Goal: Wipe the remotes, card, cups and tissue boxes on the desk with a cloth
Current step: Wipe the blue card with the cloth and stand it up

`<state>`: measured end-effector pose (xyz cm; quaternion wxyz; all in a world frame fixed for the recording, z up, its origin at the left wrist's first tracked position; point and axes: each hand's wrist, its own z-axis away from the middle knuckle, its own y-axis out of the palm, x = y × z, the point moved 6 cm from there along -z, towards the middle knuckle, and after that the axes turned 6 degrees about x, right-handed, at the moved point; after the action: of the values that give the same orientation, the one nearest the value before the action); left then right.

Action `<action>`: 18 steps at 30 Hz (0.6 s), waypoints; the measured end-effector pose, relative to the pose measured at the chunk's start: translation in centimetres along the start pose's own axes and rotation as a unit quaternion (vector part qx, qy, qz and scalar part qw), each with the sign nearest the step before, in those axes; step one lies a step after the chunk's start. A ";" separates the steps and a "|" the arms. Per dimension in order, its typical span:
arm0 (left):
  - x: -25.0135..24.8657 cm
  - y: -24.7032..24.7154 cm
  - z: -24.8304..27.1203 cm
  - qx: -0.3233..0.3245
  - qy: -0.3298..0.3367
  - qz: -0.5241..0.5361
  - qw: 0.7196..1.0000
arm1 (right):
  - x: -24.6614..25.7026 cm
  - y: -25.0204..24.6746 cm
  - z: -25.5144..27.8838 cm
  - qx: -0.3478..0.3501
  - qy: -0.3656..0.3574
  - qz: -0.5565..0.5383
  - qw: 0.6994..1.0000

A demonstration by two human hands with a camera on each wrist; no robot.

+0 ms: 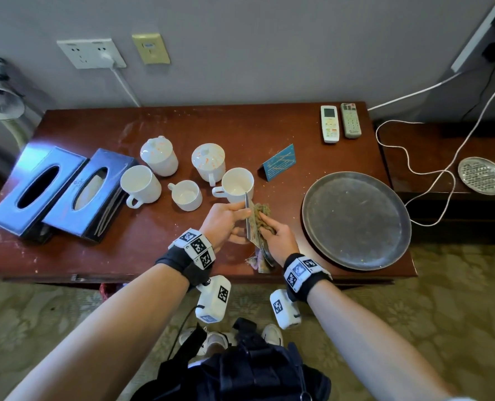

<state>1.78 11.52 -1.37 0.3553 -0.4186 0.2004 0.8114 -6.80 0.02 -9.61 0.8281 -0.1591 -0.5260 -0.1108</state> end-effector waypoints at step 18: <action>-0.8 0.3 -0.2 -0.006 -0.002 -0.063 0.998 | 0.3 -0.8 -2.9 -0.013 0.030 0.049 0.998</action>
<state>1.98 10.87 -0.78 0.4034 -0.4311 0.1682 0.7894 -4.50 -1.84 -10.33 0.8458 -0.1926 -0.4908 -0.0816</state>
